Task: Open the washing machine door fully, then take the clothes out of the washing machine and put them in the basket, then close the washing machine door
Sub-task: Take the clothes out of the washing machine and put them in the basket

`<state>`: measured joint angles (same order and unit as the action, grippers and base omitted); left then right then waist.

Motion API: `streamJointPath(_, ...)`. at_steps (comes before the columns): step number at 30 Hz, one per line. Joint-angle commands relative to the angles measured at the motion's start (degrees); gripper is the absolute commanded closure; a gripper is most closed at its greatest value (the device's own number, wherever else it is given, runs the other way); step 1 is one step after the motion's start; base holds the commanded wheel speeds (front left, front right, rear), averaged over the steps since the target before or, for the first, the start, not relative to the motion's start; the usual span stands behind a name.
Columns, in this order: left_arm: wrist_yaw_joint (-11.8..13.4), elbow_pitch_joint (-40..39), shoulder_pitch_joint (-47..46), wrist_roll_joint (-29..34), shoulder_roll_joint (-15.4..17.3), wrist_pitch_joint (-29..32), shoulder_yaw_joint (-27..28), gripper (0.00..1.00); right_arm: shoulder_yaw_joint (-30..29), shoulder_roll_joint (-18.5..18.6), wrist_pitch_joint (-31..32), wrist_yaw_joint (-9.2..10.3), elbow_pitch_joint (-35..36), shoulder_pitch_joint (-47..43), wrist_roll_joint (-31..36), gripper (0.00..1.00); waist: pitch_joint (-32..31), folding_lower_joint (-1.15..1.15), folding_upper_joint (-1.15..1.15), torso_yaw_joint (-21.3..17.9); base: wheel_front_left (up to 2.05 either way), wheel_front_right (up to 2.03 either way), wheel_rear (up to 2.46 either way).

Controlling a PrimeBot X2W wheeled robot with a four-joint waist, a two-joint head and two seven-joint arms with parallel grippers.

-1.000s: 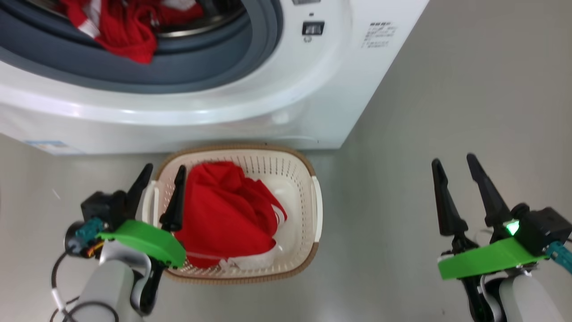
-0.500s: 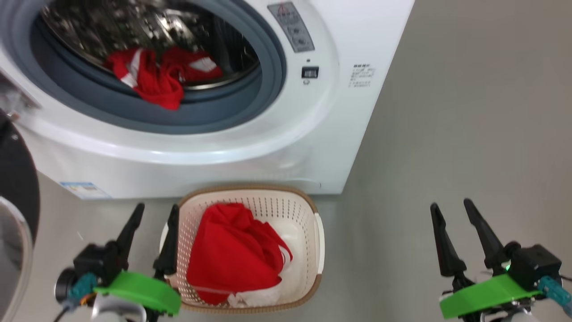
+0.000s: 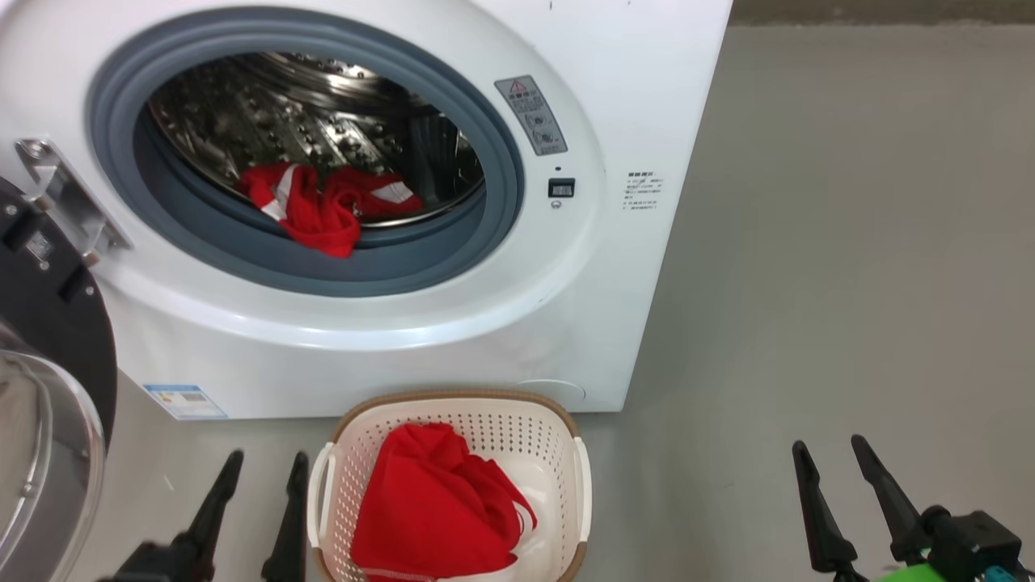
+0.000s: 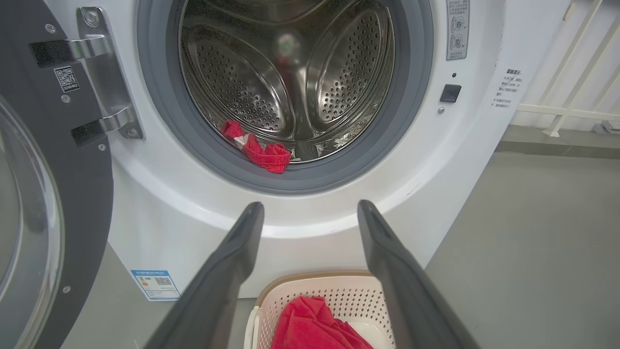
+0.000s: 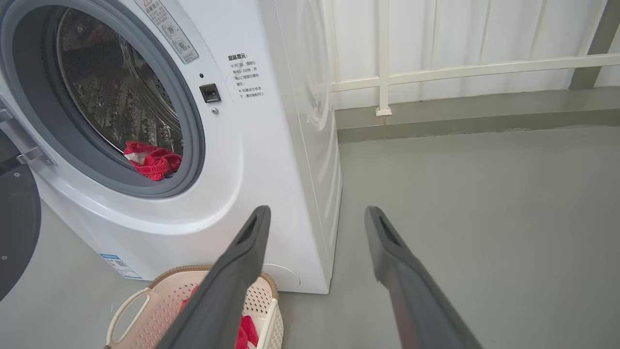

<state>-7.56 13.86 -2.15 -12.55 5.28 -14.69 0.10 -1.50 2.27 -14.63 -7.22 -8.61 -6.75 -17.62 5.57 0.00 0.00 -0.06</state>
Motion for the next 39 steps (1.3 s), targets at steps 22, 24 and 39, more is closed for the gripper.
streamJointPath(22, 0.08, -6.49, 4.38, 1.33, -1.37, -0.30, 5.11, 0.00, 0.52, 0.61, -0.37, -0.26, 2.16, -0.66, -0.11, 0.00, -0.23, 0.00, 0.00, -0.58, 0.00, 0.00, 0.00)
streamJointPath(24, 0.08, -6.24, 3.79, 1.37, -1.38, -0.30, 4.69, 0.00, 0.57, 0.61, -0.37, -0.26, 2.21, -0.28, -0.20, 0.00, 0.33, 0.00, 0.00, -0.61, 0.00, 0.00, 0.00)
streamJointPath(39, 0.08, 5.48, -15.84, 0.38, 3.38, -0.30, -1.95, 0.00, 2.42, 0.61, -0.37, -0.26, 2.58, 5.96, -2.28, 0.00, 9.85, 0.00, 0.00, -0.79, 0.00, 0.00, 0.00)
